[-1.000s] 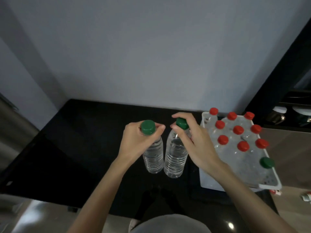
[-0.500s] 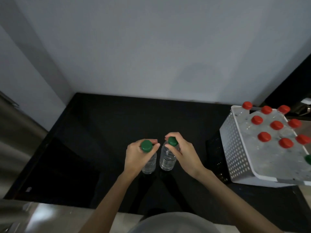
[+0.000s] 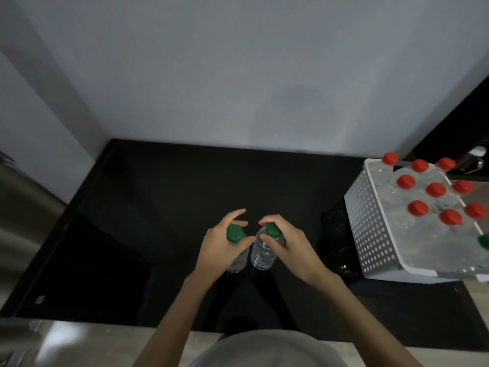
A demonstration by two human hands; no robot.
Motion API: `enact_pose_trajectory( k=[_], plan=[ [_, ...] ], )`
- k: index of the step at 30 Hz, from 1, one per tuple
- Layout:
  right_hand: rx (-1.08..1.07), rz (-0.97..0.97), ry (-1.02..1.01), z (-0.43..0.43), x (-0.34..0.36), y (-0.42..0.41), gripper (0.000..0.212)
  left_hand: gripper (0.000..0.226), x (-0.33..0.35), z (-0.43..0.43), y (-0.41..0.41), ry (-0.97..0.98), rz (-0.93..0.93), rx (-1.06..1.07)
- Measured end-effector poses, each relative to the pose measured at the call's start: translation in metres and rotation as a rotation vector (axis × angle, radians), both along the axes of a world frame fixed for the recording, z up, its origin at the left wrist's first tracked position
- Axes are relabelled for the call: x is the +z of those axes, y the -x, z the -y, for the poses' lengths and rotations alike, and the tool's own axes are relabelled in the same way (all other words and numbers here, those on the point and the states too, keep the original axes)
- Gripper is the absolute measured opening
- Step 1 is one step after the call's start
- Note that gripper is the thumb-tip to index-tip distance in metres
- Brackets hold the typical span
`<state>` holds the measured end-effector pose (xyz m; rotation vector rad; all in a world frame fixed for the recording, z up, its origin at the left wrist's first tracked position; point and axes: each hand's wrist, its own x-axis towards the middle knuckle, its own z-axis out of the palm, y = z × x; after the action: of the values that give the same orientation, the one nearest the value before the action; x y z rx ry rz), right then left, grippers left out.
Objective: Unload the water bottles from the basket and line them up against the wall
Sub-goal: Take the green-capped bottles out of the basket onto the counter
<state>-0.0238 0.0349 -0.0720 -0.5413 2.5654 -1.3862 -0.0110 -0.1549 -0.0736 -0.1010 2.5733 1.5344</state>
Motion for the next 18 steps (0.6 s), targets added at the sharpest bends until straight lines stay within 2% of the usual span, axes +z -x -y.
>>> enact_pose_trajectory(
  k=[3,7,14,18],
  plan=[
    [0.012,-0.005,-0.05,-0.005,0.003,-0.001,0.035,0.071,0.009,-0.002,-0.006,0.127,-0.098,0.003],
    [-0.031,-0.091,-0.056,-0.02,0.022,0.001,0.041,0.069,0.032,-0.009,-0.008,0.235,-0.234,-0.017],
    [-0.275,-0.339,-0.11,-0.095,0.068,0.009,0.037,0.058,0.079,-0.07,0.016,0.222,-0.452,-0.063],
    [-0.468,-0.418,-0.092,-0.155,0.073,0.011,0.032,0.055,0.088,-0.118,0.031,0.128,-0.479,-0.091]
  ],
)
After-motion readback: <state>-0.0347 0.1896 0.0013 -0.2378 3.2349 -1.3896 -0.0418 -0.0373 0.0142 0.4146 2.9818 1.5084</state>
